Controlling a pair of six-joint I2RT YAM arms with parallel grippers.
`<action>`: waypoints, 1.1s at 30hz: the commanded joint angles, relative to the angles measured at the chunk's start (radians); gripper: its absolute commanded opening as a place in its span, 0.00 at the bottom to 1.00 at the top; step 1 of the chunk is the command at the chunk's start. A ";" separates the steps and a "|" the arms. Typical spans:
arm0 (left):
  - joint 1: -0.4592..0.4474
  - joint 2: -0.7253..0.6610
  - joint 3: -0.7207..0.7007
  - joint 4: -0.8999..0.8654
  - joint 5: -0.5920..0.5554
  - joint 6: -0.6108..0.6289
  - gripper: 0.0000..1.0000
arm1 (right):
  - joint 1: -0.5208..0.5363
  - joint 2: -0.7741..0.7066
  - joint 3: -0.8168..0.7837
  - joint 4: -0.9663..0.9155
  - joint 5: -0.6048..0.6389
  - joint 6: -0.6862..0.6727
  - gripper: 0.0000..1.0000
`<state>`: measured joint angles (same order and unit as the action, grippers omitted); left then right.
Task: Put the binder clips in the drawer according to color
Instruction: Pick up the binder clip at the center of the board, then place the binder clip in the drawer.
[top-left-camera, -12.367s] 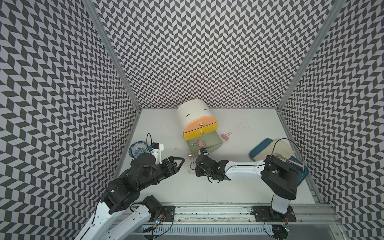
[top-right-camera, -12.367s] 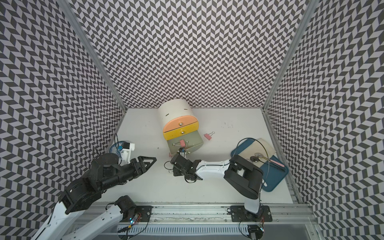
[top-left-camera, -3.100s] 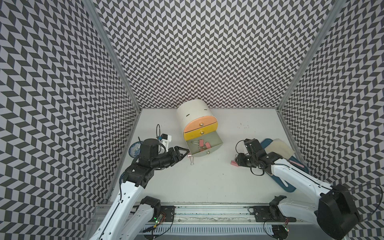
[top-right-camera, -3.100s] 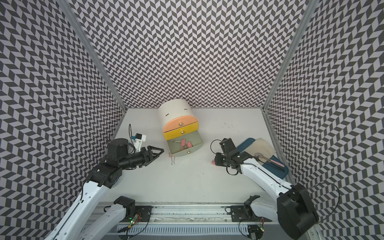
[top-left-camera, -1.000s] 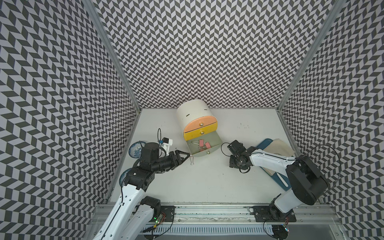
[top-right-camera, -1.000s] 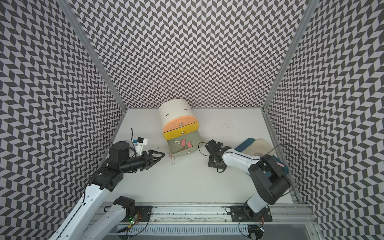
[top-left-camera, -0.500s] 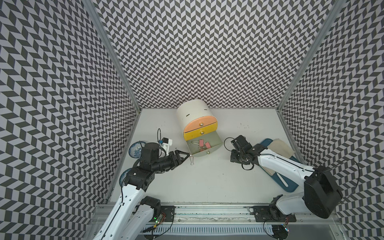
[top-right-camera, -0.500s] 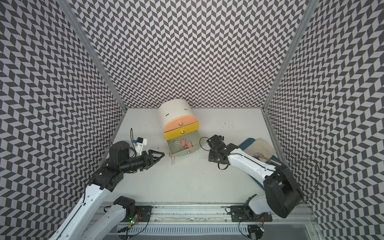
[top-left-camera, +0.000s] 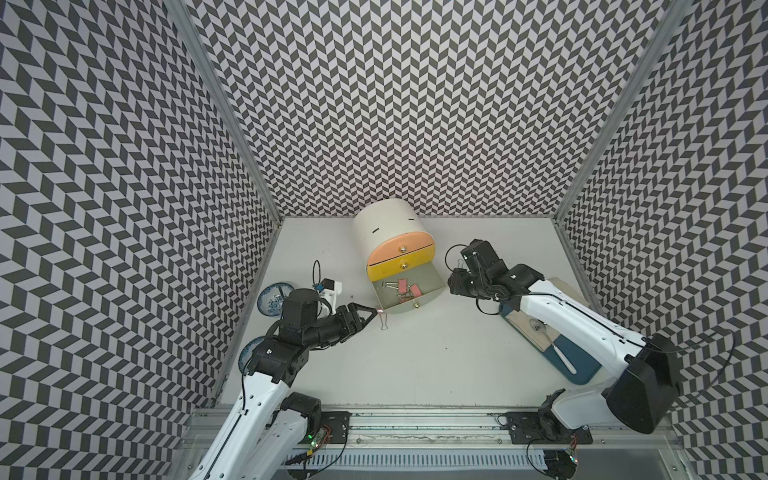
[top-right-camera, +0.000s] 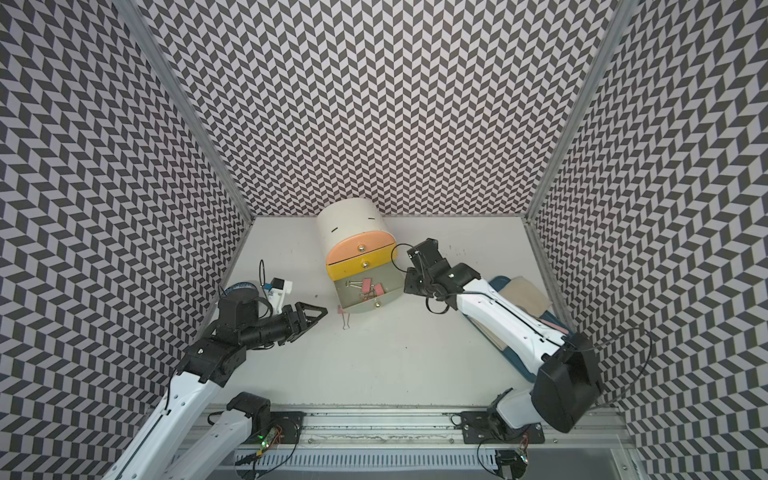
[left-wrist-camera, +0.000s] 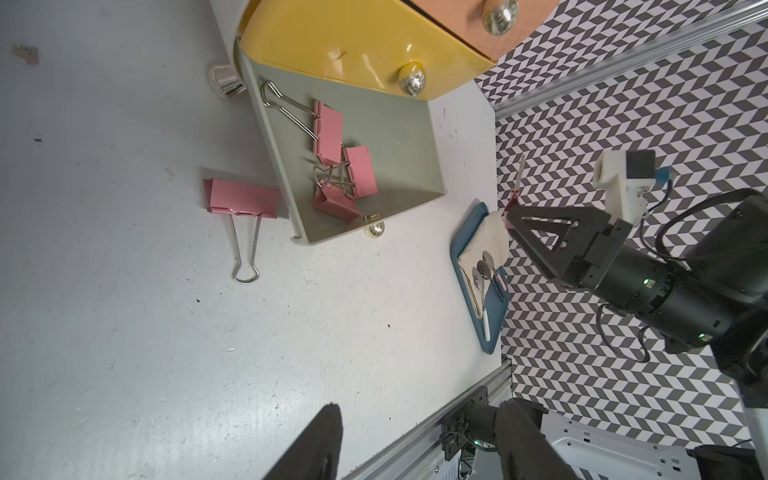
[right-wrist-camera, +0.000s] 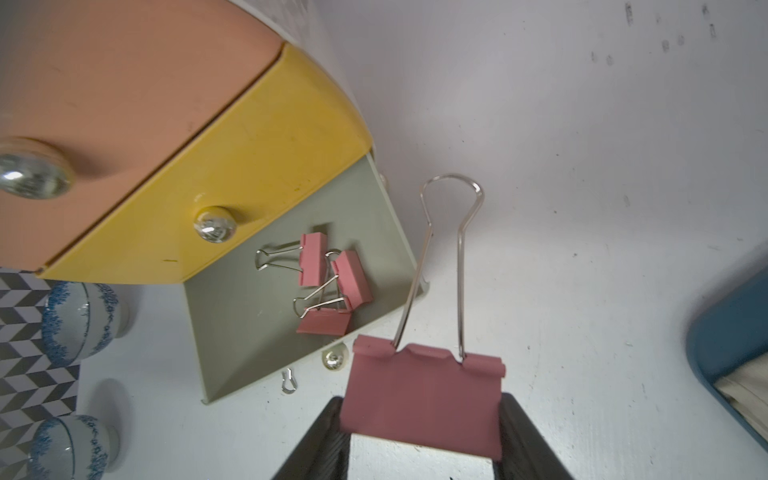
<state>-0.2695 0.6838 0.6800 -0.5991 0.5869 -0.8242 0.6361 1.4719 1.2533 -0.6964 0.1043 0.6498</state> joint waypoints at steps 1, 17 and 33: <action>0.006 -0.015 -0.014 -0.008 -0.022 0.016 0.63 | 0.015 0.059 0.061 0.017 -0.030 -0.030 0.39; 0.006 0.001 -0.112 0.011 -0.077 0.034 0.62 | 0.033 0.293 0.239 0.046 -0.049 -0.071 0.54; 0.004 0.096 -0.226 0.167 -0.062 -0.001 0.25 | 0.032 0.210 0.239 0.047 -0.049 -0.104 0.65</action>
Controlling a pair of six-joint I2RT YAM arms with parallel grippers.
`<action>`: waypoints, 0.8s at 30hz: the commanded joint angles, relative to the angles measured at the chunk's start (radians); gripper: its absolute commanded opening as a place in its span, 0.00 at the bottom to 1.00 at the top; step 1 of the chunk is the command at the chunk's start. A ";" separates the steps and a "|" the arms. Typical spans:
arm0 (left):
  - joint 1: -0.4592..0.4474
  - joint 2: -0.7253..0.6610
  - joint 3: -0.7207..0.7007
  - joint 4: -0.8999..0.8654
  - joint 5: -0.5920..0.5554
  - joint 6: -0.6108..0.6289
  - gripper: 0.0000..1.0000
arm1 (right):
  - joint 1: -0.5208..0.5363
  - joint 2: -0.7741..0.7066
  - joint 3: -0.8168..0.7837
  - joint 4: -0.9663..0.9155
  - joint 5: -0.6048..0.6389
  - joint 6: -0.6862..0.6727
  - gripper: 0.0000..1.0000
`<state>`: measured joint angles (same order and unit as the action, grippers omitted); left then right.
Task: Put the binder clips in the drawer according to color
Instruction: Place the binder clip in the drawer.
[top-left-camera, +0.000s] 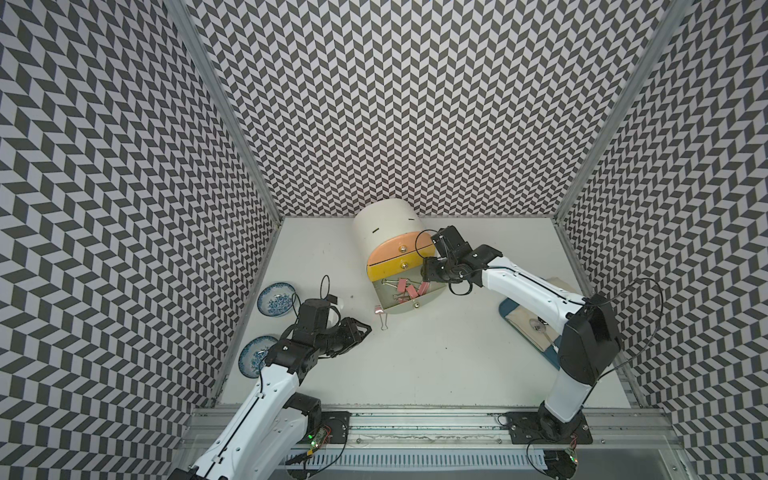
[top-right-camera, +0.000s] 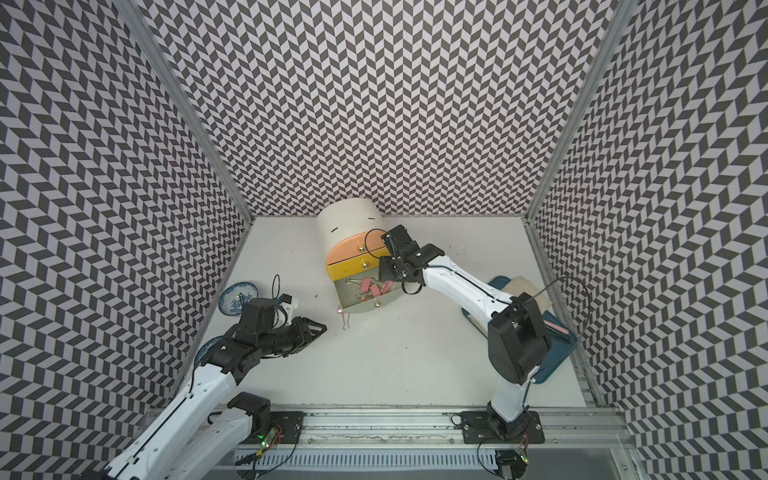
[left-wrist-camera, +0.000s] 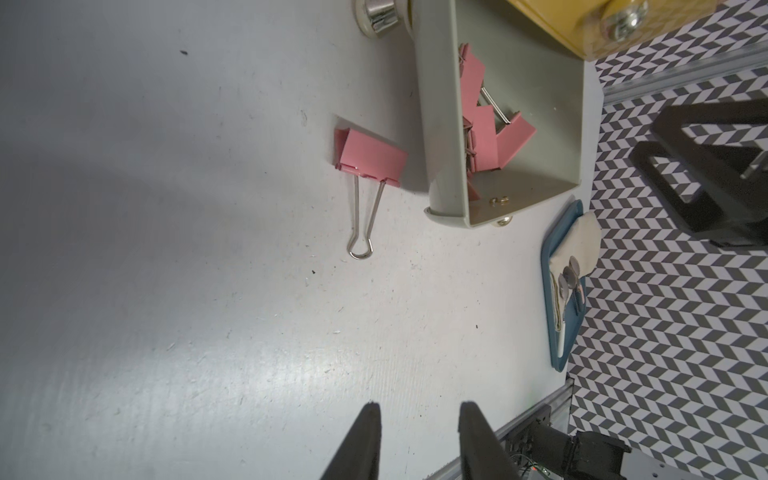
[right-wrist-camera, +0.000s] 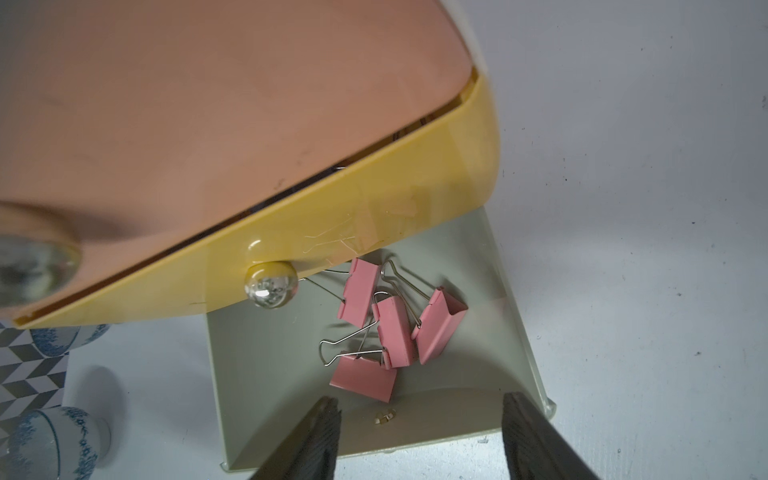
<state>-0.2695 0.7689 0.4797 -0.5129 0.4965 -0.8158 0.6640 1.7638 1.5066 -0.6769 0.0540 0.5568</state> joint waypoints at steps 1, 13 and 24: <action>0.004 0.016 -0.043 0.108 0.041 -0.024 0.19 | 0.004 -0.108 -0.030 0.031 -0.002 -0.011 0.64; 0.005 0.162 -0.133 0.416 0.116 -0.181 0.00 | 0.003 -0.448 -0.250 0.023 0.038 0.010 0.63; 0.004 0.313 -0.105 0.504 0.088 -0.190 0.00 | -0.009 -0.631 -0.299 -0.034 0.086 0.029 0.64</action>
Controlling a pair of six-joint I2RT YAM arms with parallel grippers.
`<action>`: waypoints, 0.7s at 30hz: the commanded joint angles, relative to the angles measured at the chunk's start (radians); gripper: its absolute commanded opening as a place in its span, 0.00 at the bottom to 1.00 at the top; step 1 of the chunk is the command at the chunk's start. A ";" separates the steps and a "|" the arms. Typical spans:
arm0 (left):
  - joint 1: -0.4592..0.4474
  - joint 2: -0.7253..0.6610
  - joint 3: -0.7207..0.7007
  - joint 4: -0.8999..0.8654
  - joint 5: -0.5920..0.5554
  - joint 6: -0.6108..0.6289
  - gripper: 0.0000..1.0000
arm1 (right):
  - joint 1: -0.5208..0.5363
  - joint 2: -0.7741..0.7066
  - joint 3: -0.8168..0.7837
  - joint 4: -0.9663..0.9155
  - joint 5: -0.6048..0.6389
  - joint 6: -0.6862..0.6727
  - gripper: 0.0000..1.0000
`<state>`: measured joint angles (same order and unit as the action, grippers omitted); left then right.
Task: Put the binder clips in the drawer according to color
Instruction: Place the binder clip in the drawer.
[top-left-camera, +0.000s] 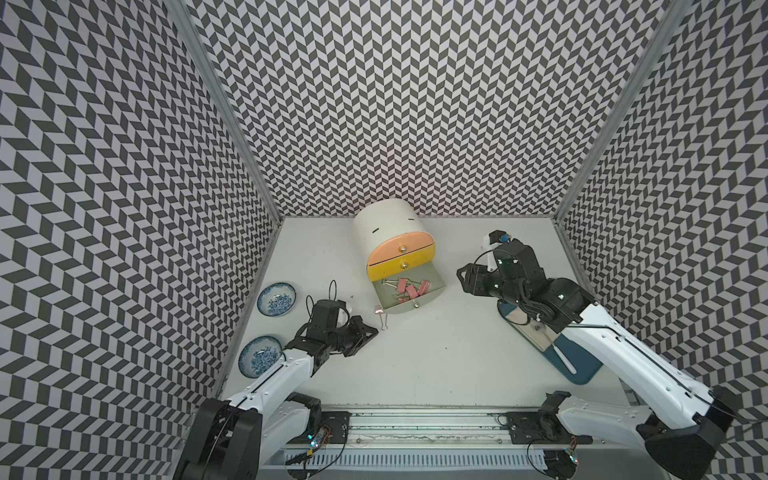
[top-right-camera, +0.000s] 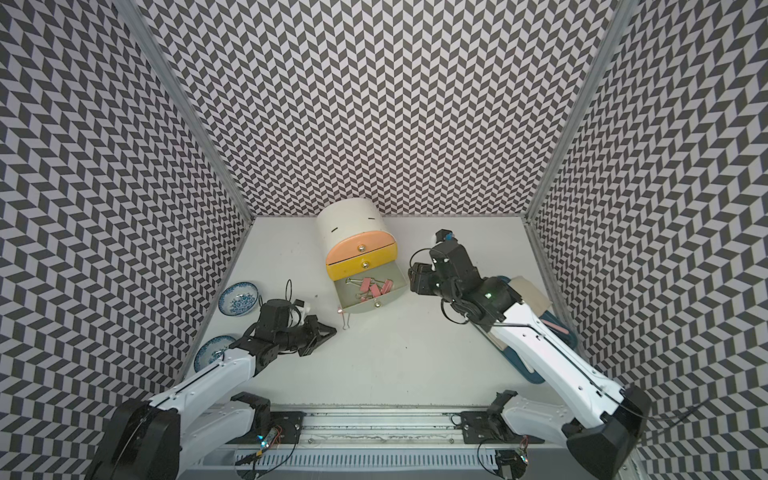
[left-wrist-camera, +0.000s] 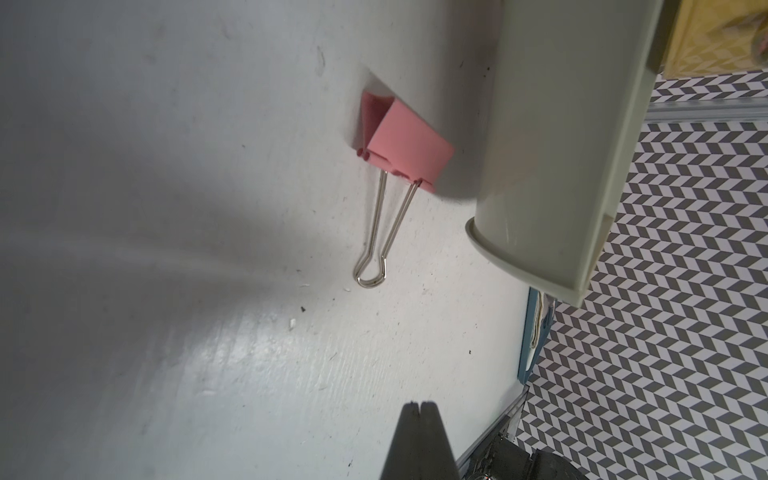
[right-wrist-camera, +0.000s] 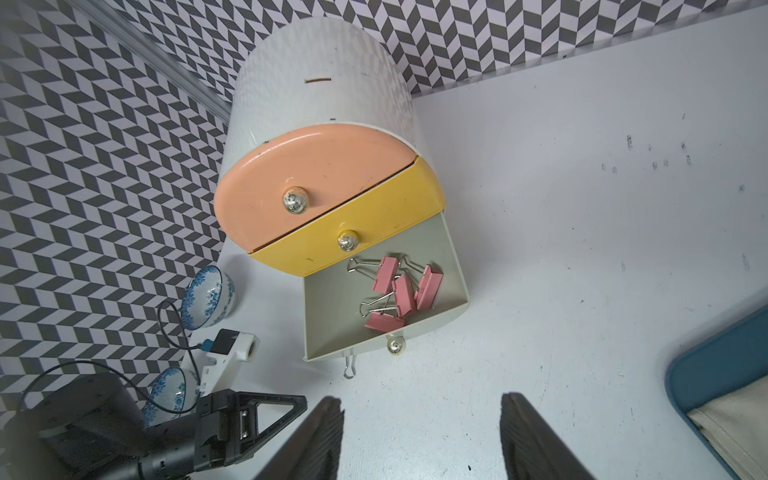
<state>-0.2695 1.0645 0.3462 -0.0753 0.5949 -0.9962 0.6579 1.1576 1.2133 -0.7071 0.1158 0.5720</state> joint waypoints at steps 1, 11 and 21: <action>0.004 0.030 0.028 0.074 -0.011 -0.011 0.00 | -0.003 -0.033 -0.011 -0.006 0.025 0.018 0.64; -0.035 0.130 0.051 0.129 -0.043 -0.027 0.00 | -0.006 -0.094 -0.050 -0.029 0.036 0.034 0.64; -0.076 0.199 0.066 0.162 -0.089 -0.036 0.00 | -0.015 -0.101 -0.044 -0.037 0.038 0.028 0.64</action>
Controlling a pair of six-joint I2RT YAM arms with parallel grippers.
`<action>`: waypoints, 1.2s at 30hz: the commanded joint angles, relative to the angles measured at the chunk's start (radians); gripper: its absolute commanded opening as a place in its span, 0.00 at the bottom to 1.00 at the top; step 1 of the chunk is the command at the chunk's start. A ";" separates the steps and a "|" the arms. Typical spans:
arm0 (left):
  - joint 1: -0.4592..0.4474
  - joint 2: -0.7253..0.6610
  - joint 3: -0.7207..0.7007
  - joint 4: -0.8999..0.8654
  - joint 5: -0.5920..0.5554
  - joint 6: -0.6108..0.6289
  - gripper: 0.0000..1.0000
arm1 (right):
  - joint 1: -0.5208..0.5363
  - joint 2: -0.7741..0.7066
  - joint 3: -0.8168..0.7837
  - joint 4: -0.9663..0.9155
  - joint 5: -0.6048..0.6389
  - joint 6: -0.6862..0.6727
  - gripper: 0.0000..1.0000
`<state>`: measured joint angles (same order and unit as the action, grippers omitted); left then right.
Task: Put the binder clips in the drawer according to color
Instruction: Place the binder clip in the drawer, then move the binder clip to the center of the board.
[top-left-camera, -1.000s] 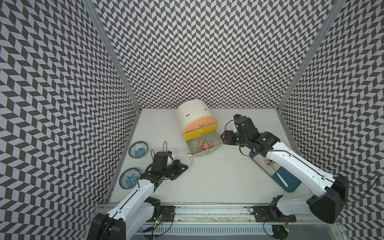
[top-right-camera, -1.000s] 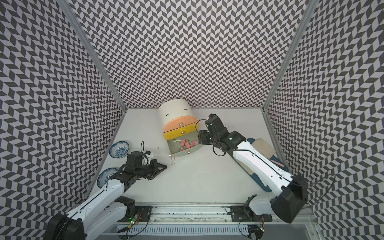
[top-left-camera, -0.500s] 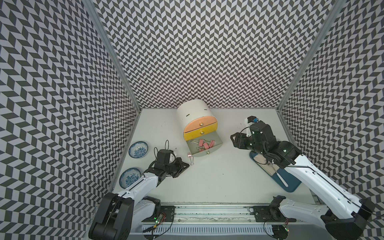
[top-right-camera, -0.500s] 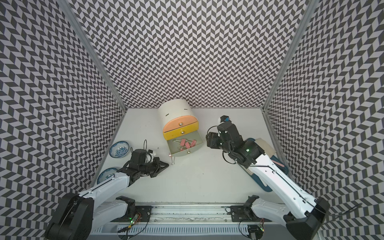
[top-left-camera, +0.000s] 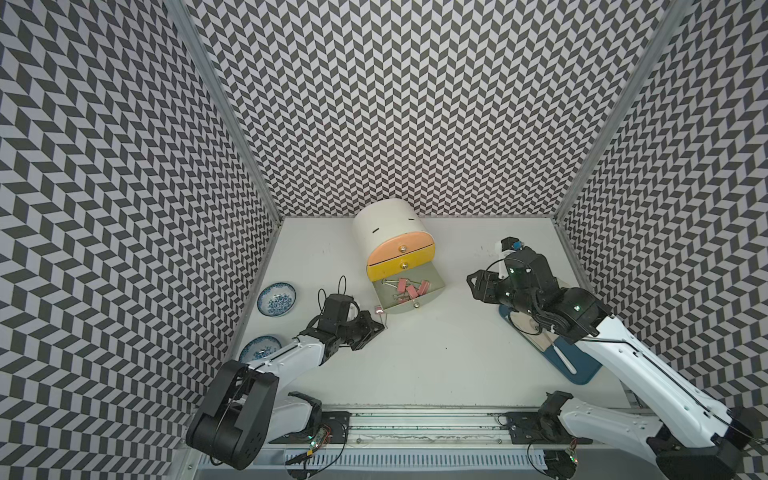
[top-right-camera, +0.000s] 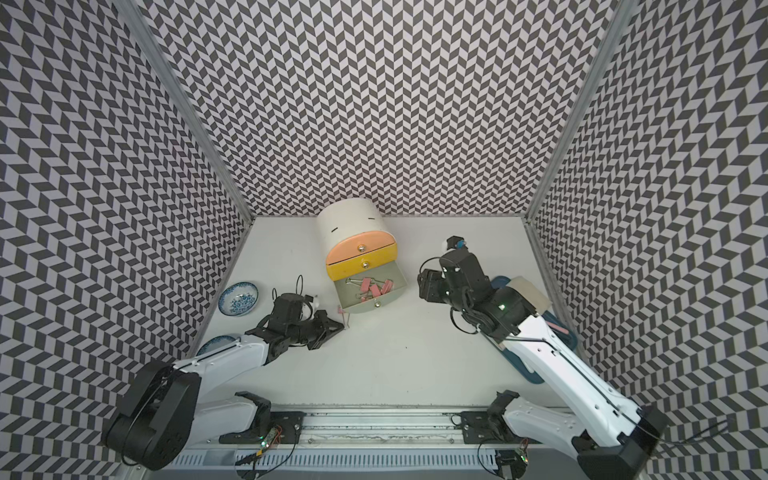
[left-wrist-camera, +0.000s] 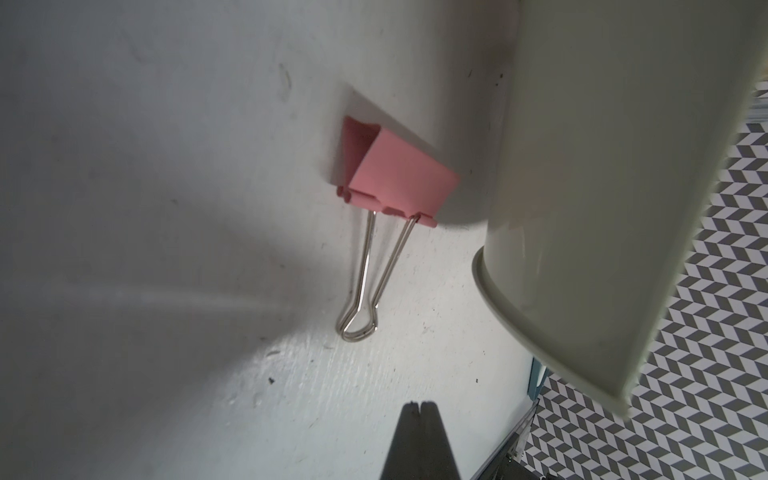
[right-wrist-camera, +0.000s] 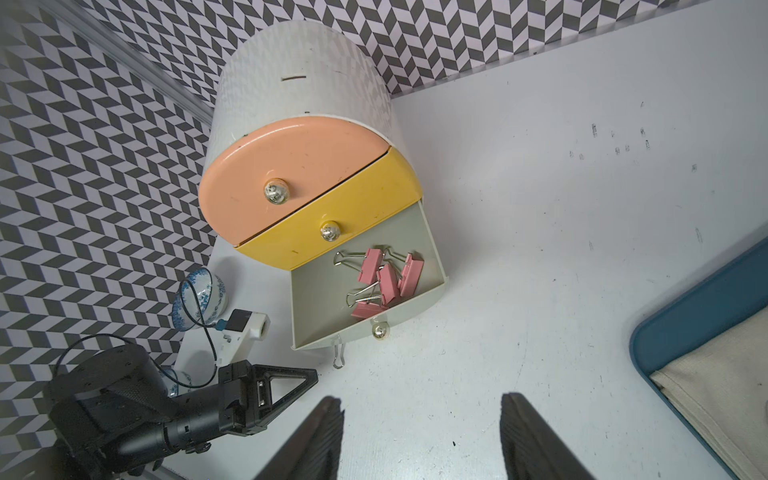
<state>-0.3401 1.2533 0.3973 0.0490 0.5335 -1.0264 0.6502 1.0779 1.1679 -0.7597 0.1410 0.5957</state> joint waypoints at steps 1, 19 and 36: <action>-0.008 0.015 0.014 0.044 -0.029 -0.009 0.00 | -0.007 -0.020 0.001 0.016 0.013 0.005 0.64; -0.037 0.111 0.034 0.095 -0.053 -0.015 0.00 | -0.029 -0.043 -0.020 0.003 0.000 0.002 0.63; -0.049 0.167 0.044 0.101 -0.107 -0.001 0.00 | -0.043 -0.058 -0.029 -0.004 -0.009 -0.002 0.62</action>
<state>-0.3805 1.4117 0.4221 0.1249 0.4412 -1.0409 0.6144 1.0386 1.1469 -0.7834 0.1341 0.5949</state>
